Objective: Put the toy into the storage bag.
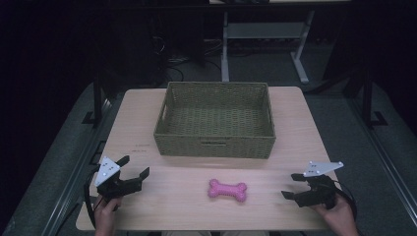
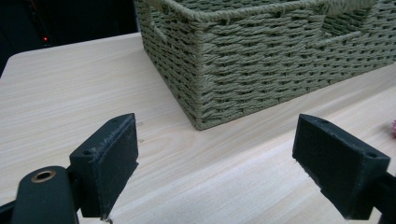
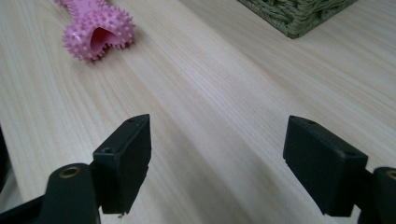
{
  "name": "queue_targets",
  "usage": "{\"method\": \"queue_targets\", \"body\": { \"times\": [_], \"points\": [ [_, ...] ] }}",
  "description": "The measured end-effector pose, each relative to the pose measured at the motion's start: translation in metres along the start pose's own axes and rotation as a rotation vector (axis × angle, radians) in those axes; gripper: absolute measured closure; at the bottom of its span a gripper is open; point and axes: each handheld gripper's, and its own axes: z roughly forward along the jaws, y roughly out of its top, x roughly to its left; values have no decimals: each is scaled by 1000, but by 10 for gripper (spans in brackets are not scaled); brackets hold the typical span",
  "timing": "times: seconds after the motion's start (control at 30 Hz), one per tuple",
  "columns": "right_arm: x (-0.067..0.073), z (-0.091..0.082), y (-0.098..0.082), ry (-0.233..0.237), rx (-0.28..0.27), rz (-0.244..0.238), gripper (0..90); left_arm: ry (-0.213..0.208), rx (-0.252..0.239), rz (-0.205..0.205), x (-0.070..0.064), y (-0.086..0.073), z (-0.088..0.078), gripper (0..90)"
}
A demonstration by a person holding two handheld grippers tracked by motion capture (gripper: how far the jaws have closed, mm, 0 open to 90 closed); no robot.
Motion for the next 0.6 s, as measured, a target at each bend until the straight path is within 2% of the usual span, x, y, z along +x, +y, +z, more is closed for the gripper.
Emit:
{"method": "queue_targets", "body": {
  "times": [0.23,0.33,0.6],
  "points": [
    [1,6,13,16,26,-23,226,-11,7,2,1,-1,3,138],
    [3,8,22,18,29,-49,220,-10,2,1,0,-1,2,139],
    [8,16,46,62,68,-89,207,-4,-3,-6,2,-1,0,138]
  ]
}}
